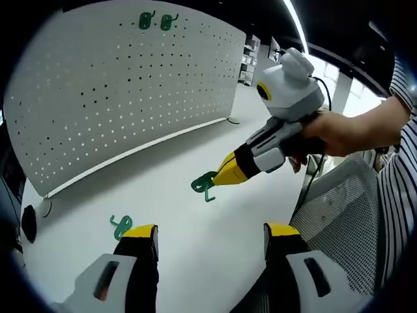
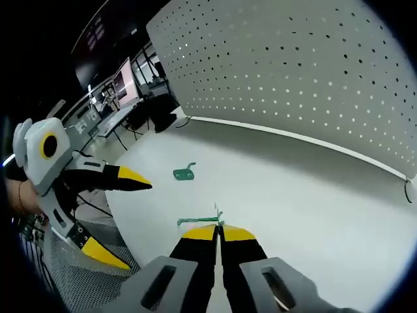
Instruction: Insert the hook assembly into the mounting plate slot until the hook locks in place.
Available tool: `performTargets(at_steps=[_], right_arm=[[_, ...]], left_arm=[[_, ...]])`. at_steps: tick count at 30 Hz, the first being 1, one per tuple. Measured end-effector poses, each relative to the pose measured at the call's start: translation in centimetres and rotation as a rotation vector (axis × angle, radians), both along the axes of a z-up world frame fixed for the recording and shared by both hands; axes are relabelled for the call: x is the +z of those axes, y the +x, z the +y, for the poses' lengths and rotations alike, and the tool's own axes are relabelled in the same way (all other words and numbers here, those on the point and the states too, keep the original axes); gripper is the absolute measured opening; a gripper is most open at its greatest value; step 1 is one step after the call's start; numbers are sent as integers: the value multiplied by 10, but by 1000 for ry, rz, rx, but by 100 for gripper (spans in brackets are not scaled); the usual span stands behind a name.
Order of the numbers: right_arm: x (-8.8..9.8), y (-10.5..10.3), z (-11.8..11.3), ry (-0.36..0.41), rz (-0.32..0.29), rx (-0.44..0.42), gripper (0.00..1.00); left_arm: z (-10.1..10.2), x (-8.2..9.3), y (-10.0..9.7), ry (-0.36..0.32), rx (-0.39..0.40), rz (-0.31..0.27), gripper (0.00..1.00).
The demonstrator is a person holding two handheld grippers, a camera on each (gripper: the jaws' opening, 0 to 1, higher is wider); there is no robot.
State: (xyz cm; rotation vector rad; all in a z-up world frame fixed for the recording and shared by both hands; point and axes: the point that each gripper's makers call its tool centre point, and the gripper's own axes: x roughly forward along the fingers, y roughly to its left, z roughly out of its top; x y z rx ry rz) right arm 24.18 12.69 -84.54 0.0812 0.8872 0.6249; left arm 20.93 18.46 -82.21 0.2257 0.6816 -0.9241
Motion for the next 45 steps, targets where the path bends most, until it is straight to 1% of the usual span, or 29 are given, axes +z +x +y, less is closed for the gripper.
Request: performTargets(at_steps=[1, 2, 4, 5, 7, 11, 12, 13, 15, 16, 19, 24, 27, 28, 29, 32, 35, 37, 38, 39, 40, 42, 45], right_arm=[[0, -1, 1, 2, 17, 2, 0], [3, 0, 3, 2, 6, 9, 0], [6, 0, 4, -3, -13, 19, 0], [5, -3, 5, -3, 8, 22, 0], [9, -5, 7, 13, 20, 13, 0], [16, -8, 9, 31, 38, 10, 0], [16, -10, 10, 36, 54, 12, 0], [16, -12, 11, 39, 74, 15, 0], [17, -13, 11, 34, 78, 20, 0], [17, -15, 12, 38, 91, 25, 0], [18, -19, 15, 49, 124, 31, 0], [19, -24, 20, 72, 163, 37, 0], [20, -26, 22, 74, 177, 45, 0], [20, -27, 23, 75, 182, 47, 0], [20, -28, 23, 78, 186, 46, 0], [23, -29, 25, 100, 203, 40, 0], [23, -29, 24, 115, 217, 33, 0], [24, -30, 24, 123, 223, 33, 0], [25, -30, 25, 145, 230, 30, 0], [27, -31, 28, 185, 254, 9, 0], [27, -32, 27, 196, 264, 4, 0], [24, -33, 24, 182, 269, 7, 0], [26, -35, 25, 192, 276, 4, 0]], left_arm=[[-1, 0, 0, 12, -18, -15, 65], [-2, -1, 1, 25, -27, -28, 64], [-7, -1, 3, 18, -43, -49, 61], [-8, -3, 3, 19, -44, -42, 60], [-13, -3, 5, 24, -57, -55, 57], [-19, 2, 7, 47, -103, -105, 52], [-21, 4, 7, 59, -129, -131, 51], [-21, 5, 7, 68, -144, -149, 48], [-22, 5, 6, 88, -174, -172, 42], [-22, 4, 5, 92, -178, -175, 39], [-23, 4, 5, 98, -192, -185, 38], [-25, 6, 3, 99, -220, -205, 27], [-25, 8, 1, 113, -249, -231, 20], [-25, 8, 1, 118, -251, -235, 17], [-24, 8, 1, 120, -253, -236, 16], [-24, 8, 1, 128, -266, -244, 15], [-24, 8, -1, 139, -281, -252, 11], [-24, 7, -3, 148, -289, -247, 13], [-24, 7, -3, 151, -291, -255, 12], [-24, 8, -3, 152, -293, -259, 10], [-25, 8, -4, 152, -294, -262, 8], [-25, 11, -3, 152, -294, -274, 6], [-25, 13, -3, 157, -300, -281, 4]])
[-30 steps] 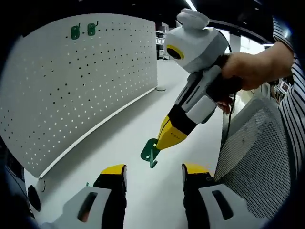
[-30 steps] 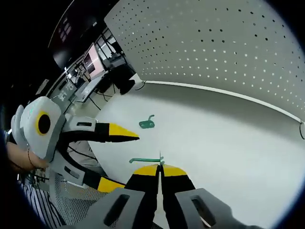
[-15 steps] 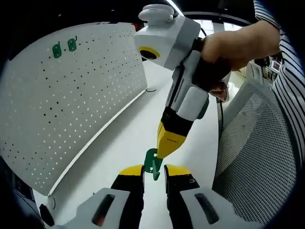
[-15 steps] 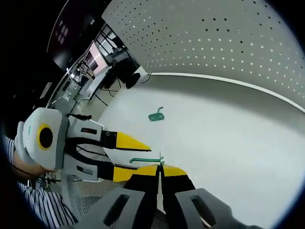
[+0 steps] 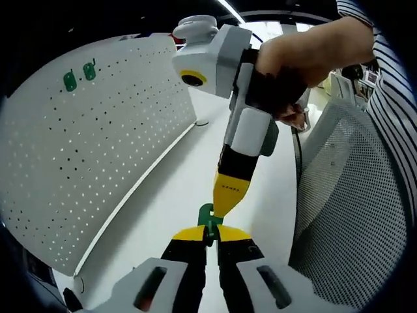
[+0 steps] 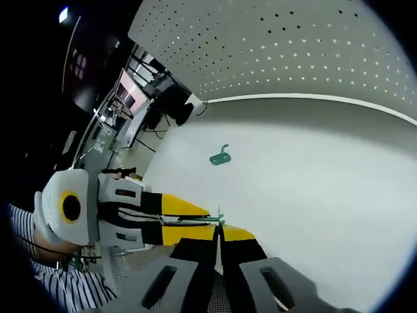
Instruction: Insert the hook assembly into the mounting plate slot until the hook locks in place.
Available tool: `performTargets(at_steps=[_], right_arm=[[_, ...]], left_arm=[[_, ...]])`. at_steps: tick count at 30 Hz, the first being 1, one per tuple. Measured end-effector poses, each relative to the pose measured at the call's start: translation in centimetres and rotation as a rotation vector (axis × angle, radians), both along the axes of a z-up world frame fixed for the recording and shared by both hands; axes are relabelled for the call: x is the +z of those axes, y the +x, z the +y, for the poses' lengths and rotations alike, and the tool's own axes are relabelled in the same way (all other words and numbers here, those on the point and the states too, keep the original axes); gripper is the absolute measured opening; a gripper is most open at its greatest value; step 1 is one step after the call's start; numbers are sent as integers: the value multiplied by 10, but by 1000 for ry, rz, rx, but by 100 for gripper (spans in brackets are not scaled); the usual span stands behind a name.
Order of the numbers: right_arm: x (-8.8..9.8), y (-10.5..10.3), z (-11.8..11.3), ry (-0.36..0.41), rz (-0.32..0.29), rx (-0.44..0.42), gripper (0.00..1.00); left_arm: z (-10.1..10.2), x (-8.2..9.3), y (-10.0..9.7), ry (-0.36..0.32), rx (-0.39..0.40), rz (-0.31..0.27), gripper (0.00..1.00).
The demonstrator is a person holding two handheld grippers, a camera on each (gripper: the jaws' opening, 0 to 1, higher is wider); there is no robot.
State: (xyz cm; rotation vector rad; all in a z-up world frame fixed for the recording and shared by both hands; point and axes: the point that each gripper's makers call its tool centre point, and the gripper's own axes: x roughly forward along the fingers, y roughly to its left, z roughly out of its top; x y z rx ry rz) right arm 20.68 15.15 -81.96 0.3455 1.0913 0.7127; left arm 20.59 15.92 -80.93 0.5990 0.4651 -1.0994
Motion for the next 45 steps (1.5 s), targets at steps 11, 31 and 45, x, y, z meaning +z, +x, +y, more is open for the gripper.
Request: performTargets(at_steps=[11, 31, 45], right_arm=[[4, -2, -1, -10, -19, 14, 0], [46, 18, -32, -226, -485, 53, 10], [63, 16, -93, -354, -649, -115, 23]], left_arm=[[-2, 2, -3, 4, -19, 8, 2], [11, 27, 45, -130, 337, 139, 1], [21, 65, 83, -339, 564, 139, 1]])
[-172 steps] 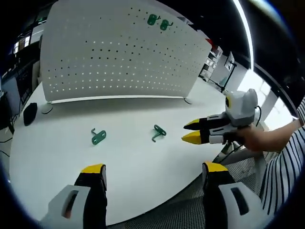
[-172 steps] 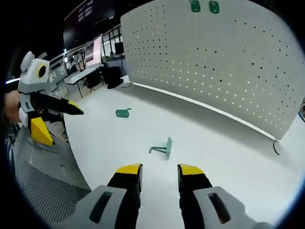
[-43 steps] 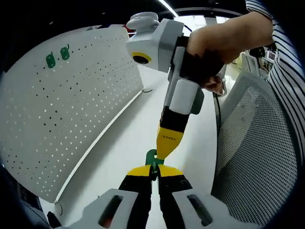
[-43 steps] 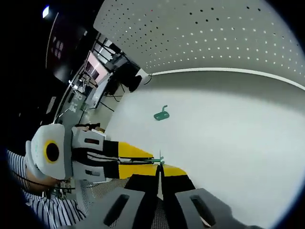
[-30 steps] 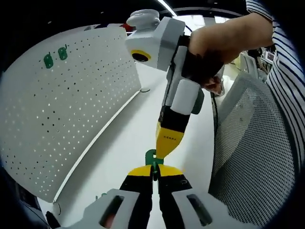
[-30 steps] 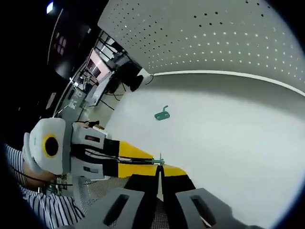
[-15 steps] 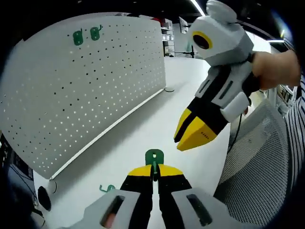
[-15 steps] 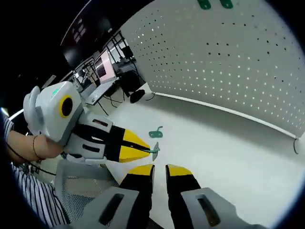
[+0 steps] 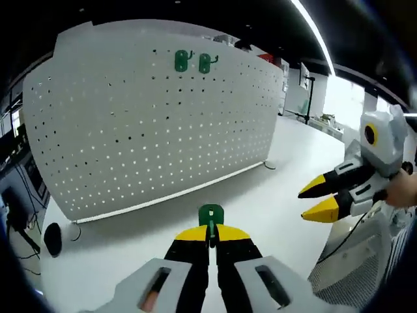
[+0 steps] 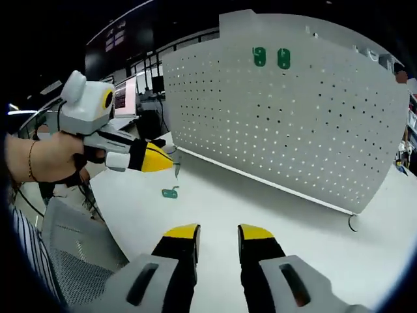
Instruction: Insert the hook assembly into the mounting plate slot until the hook locks in place.
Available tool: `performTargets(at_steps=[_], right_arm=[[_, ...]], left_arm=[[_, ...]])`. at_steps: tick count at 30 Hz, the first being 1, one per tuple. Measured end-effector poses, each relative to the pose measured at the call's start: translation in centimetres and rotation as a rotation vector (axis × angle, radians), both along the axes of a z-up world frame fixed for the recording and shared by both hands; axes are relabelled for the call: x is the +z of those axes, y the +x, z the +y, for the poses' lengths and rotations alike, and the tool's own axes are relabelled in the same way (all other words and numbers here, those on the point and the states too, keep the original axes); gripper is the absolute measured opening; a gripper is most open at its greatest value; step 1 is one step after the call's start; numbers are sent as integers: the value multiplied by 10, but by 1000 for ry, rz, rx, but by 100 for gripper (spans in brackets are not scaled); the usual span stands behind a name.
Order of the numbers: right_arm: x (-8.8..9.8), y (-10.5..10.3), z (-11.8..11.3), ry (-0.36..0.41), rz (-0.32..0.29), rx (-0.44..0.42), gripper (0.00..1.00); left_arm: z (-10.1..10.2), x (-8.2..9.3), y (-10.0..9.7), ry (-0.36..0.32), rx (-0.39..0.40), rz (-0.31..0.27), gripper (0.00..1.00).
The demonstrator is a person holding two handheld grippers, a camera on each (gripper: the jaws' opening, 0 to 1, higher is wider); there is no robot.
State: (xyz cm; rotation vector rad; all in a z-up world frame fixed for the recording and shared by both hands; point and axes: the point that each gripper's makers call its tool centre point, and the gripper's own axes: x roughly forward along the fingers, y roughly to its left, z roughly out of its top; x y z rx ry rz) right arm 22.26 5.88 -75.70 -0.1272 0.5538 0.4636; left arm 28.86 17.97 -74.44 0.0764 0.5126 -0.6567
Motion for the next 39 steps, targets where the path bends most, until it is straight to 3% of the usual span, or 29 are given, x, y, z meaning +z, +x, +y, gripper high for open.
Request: performTargets(at_steps=[3, 5, 20, 30, 34, 39], right_arm=[[-2, -1, -9, 2, -16, -32, 33], [-3, -3, -14, 0, -23, -42, 34], [-19, -19, -30, -22, -60, -106, 47], [-40, -32, -22, -58, -29, -55, 47], [-40, -35, -19, -87, -58, -32, 47], [-35, -31, -16, -52, -86, -32, 50]], left_arm=[[-1, 12, 5, -59, 45, -11, 1], [2, 17, 8, -85, 76, -15, 1], [13, 42, 28, -45, 203, -120, 1], [11, 67, 42, -64, 262, -208, 1], [9, 73, 49, -66, 270, -224, 1], [7, 76, 55, -68, 271, -228, 1]])
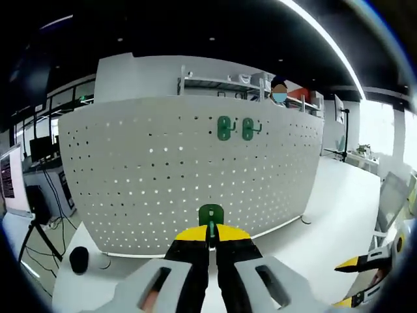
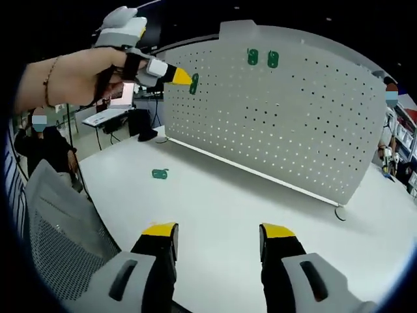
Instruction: Insert the hook assembly into the mounting plate slot until the hook locks in place.
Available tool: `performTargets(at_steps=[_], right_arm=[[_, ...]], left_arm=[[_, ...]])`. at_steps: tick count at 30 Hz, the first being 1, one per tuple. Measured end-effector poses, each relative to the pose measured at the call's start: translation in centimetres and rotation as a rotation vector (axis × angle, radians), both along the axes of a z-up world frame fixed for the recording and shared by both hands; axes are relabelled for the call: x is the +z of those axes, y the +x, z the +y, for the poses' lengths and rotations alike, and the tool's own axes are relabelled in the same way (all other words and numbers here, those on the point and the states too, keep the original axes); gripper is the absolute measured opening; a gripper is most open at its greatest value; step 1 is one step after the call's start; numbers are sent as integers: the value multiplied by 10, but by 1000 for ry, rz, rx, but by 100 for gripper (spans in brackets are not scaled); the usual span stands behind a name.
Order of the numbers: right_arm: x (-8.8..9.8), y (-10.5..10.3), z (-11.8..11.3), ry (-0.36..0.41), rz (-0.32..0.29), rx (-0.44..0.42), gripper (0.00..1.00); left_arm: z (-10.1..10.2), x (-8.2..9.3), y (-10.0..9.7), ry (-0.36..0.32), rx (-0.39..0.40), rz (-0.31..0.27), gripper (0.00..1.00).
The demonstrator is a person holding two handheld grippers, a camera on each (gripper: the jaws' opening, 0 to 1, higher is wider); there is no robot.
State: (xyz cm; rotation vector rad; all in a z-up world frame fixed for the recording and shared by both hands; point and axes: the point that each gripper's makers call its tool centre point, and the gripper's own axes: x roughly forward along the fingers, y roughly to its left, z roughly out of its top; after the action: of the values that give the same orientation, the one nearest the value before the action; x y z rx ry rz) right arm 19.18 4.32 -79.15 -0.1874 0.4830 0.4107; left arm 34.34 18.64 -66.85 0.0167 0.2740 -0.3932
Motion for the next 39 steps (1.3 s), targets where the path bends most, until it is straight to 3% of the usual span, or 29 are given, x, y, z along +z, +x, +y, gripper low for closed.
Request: performTargets(at_steps=[10, 28, 39], right_arm=[[-3, -1, -2, -15, 7, -1, 50], [0, 1, -5, -11, -6, -13, 49], [1, 2, -4, -7, -10, -12, 47]], left_arm=[[2, 19, 15, -34, 41, -47, 1], [-12, 61, 41, -21, 92, -166, 1], [-17, 80, 68, -41, 127, -205, 1]])
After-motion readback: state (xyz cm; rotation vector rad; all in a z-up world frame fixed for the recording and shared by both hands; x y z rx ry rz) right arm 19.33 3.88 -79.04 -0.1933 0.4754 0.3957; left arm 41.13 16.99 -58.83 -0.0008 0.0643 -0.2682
